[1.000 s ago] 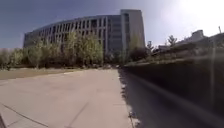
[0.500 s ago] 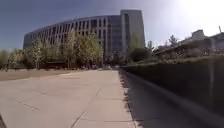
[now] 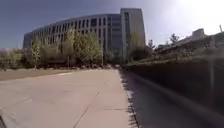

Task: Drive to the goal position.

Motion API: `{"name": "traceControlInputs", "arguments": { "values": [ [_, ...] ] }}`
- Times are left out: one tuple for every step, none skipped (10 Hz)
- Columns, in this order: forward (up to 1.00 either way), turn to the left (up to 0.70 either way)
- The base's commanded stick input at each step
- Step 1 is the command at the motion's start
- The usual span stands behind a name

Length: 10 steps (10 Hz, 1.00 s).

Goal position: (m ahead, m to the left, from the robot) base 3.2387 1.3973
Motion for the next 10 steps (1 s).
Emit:
{"name": "traceControlInputs", "arguments": {
  "values": [
    [1.00,0.00],
    [1.00,0.00],
    [1.00,0.00],
    [1.00,0.00],
    [1.00,0.00],
    [1.00,0.00],
    [1.00,-0.21],
    [1.00,-0.18],
    [1.00,-0.05],
    [1.00,0.00]
  ]
}}
